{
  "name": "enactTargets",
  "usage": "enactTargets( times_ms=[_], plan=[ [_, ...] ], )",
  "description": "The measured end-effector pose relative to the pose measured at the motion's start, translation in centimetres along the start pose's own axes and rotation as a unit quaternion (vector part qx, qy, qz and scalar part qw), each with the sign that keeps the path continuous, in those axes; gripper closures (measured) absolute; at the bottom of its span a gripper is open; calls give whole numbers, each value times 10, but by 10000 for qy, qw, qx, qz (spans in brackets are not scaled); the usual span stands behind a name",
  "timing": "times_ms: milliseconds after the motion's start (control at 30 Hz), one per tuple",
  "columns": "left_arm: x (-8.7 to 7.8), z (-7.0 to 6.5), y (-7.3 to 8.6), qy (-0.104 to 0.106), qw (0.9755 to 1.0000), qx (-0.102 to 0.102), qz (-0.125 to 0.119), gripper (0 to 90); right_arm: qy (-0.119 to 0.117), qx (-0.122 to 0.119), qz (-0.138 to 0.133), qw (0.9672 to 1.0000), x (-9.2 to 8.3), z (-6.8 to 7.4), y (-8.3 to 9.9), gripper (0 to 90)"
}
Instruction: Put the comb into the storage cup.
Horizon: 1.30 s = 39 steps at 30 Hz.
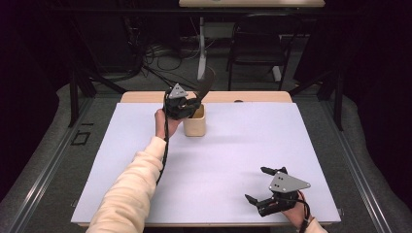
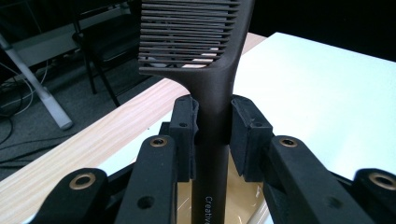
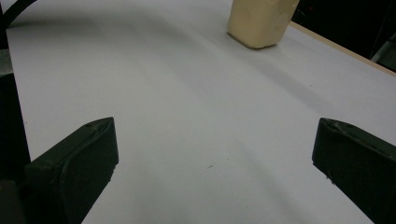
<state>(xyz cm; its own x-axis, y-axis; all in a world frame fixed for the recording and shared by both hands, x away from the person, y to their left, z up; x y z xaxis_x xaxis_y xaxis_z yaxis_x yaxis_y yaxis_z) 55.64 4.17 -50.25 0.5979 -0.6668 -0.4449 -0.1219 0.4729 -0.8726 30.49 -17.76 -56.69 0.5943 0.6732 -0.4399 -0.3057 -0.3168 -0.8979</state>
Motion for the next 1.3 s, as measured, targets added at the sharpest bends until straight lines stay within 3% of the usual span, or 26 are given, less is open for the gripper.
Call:
enactTargets(
  times_ms=[1300],
  plan=[
    [13,-5,17,105,9991,41,407,720,17,-28,43,10000,0,0,1,0]
  ],
)
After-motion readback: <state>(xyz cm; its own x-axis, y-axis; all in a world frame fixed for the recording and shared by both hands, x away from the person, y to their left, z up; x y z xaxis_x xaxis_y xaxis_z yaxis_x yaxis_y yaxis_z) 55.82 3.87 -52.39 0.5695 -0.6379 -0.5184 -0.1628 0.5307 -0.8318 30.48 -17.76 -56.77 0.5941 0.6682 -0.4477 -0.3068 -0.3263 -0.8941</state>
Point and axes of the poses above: each handheld gripper's, and its own axes: x roughly forward along the jaws, y roughly out of its underside, z roughly to its left, the point moved 9 cm from there along x, roughly forward along the jaws, and after that the axes turned 10 degrees about x, right-handed, at the moved point
